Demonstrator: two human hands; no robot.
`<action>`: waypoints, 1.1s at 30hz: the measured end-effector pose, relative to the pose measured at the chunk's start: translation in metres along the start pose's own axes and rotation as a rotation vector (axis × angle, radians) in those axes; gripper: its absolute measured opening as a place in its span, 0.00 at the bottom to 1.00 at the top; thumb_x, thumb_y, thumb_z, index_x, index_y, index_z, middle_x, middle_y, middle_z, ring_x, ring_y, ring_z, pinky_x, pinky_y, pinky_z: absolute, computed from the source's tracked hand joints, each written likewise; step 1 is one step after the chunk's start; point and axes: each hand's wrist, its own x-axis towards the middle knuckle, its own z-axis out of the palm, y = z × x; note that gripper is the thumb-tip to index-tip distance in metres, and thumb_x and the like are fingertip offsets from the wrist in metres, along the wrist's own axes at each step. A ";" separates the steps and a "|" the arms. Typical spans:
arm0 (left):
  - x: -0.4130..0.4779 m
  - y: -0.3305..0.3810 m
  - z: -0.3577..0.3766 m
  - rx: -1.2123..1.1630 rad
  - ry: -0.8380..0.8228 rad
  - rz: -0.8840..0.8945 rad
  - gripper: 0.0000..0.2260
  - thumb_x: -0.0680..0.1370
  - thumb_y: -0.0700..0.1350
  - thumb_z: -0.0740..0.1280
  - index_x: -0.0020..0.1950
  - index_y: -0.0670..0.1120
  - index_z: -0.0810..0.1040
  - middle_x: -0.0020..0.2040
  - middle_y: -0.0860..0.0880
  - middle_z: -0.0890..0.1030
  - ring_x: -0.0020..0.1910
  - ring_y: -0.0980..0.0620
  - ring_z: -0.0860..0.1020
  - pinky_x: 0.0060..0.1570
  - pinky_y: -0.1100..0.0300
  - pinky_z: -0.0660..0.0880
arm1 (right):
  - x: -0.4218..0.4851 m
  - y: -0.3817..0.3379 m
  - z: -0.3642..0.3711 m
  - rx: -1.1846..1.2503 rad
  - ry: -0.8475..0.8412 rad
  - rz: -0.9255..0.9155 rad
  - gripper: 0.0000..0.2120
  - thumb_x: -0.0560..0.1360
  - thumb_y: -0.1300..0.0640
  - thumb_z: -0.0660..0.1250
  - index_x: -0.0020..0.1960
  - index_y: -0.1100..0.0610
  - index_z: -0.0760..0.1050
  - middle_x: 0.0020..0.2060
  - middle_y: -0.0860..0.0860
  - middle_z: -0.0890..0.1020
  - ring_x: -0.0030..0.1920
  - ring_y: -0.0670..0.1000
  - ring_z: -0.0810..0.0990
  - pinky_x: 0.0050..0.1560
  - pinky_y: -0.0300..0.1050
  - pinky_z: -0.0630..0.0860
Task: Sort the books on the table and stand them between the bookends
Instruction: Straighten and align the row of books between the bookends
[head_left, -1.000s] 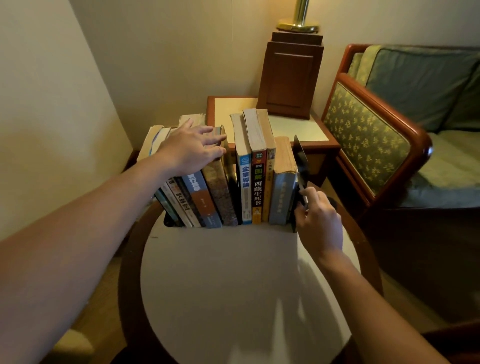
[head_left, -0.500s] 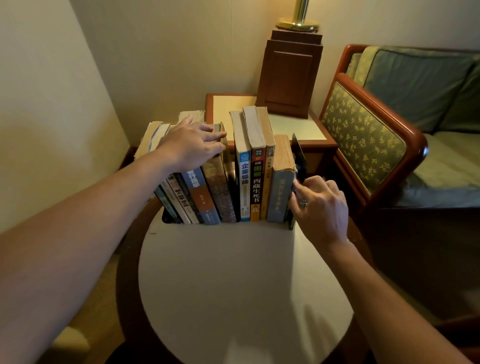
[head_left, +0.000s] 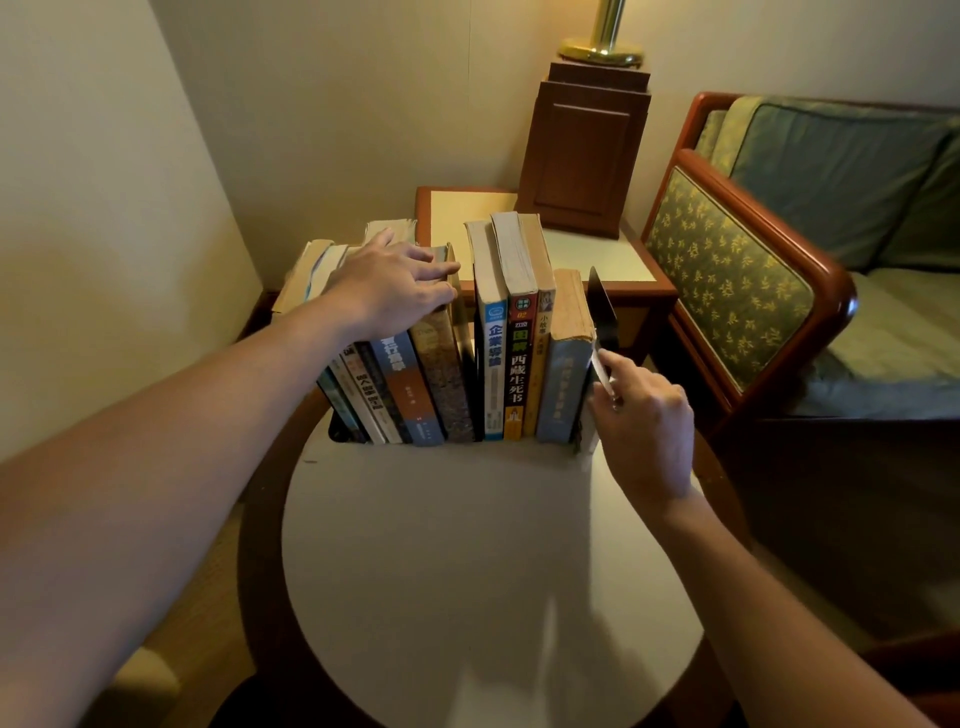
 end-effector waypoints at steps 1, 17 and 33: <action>0.000 0.001 0.000 -0.003 0.004 -0.004 0.22 0.81 0.63 0.55 0.75 0.61 0.68 0.79 0.56 0.63 0.80 0.44 0.51 0.76 0.37 0.53 | -0.004 -0.001 -0.001 -0.012 -0.015 0.005 0.15 0.80 0.60 0.67 0.65 0.62 0.78 0.51 0.58 0.84 0.48 0.56 0.84 0.43 0.55 0.83; -0.004 0.007 -0.004 -0.009 -0.010 -0.014 0.21 0.82 0.62 0.55 0.75 0.62 0.67 0.79 0.57 0.62 0.81 0.45 0.49 0.75 0.38 0.52 | -0.021 -0.033 -0.036 -0.154 -0.485 0.025 0.31 0.83 0.58 0.60 0.81 0.57 0.50 0.58 0.56 0.81 0.53 0.52 0.83 0.52 0.49 0.83; -0.002 0.004 -0.006 -0.027 -0.041 -0.012 0.21 0.81 0.61 0.57 0.74 0.62 0.69 0.79 0.56 0.62 0.81 0.43 0.48 0.75 0.33 0.53 | -0.008 -0.112 -0.072 0.150 -0.073 -0.289 0.26 0.77 0.66 0.70 0.74 0.62 0.68 0.54 0.61 0.83 0.55 0.54 0.83 0.44 0.43 0.83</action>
